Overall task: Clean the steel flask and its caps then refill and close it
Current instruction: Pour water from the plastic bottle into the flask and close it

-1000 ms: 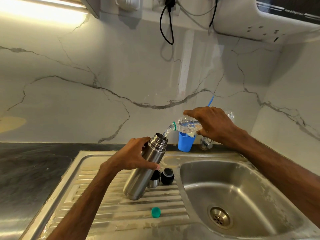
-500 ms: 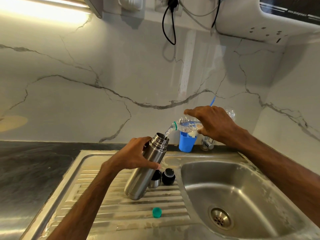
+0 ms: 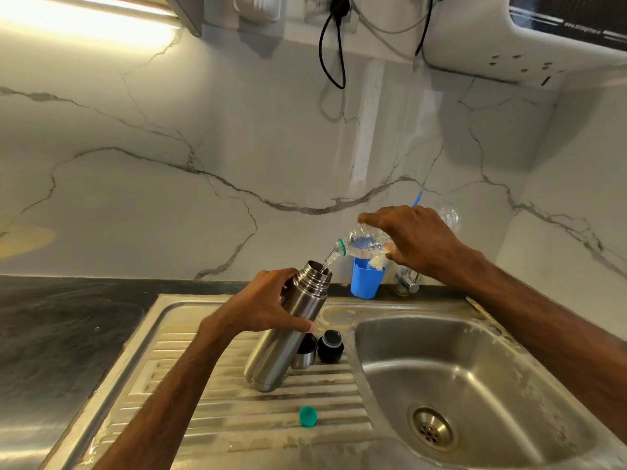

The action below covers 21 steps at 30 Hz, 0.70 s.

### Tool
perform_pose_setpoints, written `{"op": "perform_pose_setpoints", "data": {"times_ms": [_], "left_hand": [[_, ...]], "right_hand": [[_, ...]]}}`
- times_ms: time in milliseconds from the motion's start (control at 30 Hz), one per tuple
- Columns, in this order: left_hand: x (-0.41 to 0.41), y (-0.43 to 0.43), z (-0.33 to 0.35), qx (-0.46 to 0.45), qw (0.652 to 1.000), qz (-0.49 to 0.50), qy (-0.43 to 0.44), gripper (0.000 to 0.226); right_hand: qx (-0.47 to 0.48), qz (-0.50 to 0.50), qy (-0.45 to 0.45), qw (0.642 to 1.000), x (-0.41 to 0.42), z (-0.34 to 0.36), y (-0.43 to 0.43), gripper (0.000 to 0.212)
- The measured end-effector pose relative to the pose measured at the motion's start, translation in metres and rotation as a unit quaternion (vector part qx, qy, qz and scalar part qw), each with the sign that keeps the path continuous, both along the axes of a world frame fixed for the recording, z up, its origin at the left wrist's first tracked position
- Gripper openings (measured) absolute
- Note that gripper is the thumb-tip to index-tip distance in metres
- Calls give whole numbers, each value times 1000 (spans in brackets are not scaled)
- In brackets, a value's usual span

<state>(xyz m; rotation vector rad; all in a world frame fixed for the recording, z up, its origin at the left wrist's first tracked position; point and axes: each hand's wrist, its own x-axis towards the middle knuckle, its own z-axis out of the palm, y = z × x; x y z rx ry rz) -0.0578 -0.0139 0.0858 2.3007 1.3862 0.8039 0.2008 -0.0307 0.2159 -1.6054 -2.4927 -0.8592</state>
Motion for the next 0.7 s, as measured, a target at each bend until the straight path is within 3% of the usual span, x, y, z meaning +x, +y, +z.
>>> {"op": "perform_pose_setpoints", "data": {"times_ms": [700], "left_hand": [[-3,1,1,7,1000,-3,6,78]], "right_hand": [[53,59,-10,997,-23,9,3,67]]}}
